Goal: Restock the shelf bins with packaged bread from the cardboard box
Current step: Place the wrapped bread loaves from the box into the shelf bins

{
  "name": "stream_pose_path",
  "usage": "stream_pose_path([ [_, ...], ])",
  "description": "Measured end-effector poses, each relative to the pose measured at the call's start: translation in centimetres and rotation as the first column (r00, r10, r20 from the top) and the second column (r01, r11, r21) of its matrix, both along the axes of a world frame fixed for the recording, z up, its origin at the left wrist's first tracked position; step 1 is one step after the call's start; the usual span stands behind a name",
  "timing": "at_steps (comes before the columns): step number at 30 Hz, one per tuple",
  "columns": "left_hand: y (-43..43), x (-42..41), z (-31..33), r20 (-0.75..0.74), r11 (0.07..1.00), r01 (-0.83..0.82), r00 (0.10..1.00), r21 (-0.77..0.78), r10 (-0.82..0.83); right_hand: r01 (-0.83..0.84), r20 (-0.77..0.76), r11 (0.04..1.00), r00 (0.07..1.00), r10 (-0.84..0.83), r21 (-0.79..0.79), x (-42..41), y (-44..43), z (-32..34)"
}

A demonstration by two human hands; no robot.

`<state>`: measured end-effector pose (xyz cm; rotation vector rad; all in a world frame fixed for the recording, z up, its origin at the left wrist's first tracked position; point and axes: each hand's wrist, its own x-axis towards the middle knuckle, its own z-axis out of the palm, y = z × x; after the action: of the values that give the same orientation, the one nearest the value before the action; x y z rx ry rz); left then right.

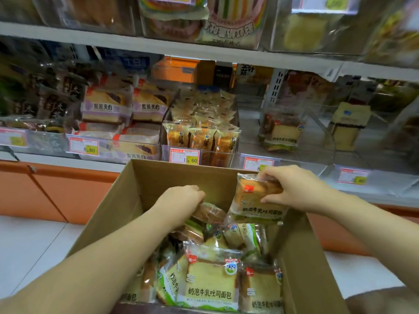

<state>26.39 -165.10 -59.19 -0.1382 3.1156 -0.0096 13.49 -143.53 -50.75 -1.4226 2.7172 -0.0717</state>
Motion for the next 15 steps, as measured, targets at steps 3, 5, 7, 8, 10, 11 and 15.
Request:
stream_pose_path([
  [3, 0.5, -0.4, 1.3, -0.036, 1.0, -0.008, 0.999, 0.008, 0.009, 0.048, -0.006, 0.987, 0.999, -0.049, -0.151, -0.3, 1.3, 2.0],
  [5, 1.0, -0.4, 2.6, -0.103, 0.999, -0.03, 0.994, 0.029, 0.033, 0.057, -0.018, 0.967, 0.998, -0.064, -0.247, -0.5, 2.2, 3.1],
  [7, 1.7, -0.5, 4.5, -0.195, 0.998, -0.034, 0.98, 0.049, 0.043, 0.058, -0.052, 0.941, 0.995, -0.08, -0.335, -0.8, 3.0, 4.1],
  [8, 2.1, -0.6, 5.6, -0.229, 0.996, -0.037, 0.972, 0.086, 0.056, 0.06, -0.073, 0.925, 0.993, -0.094, -0.375, -1.1, 3.4, 4.5],
  [10, 3.0, -0.8, 8.3, -0.29, 0.978, -0.047, 0.951, 0.203, 0.106, 0.074, -0.106, 0.885, 0.985, -0.138, -0.46, -1.6, 4.2, 5.3],
  [11, 3.5, -0.9, 9.8, -0.335, 0.964, -0.045, 0.933, 0.262, 0.134, 0.085, -0.119, 0.861, 0.979, -0.166, -0.502, -2.0, 4.6, 5.7],
  [15, 5.1, -2.4, 14.8, -0.525, 0.91, 0.048, 0.828, 0.411, 0.194, 0.126, -0.147, 0.801, 0.955, -0.258, -0.585, -3.9, 5.4, 6.7],
])
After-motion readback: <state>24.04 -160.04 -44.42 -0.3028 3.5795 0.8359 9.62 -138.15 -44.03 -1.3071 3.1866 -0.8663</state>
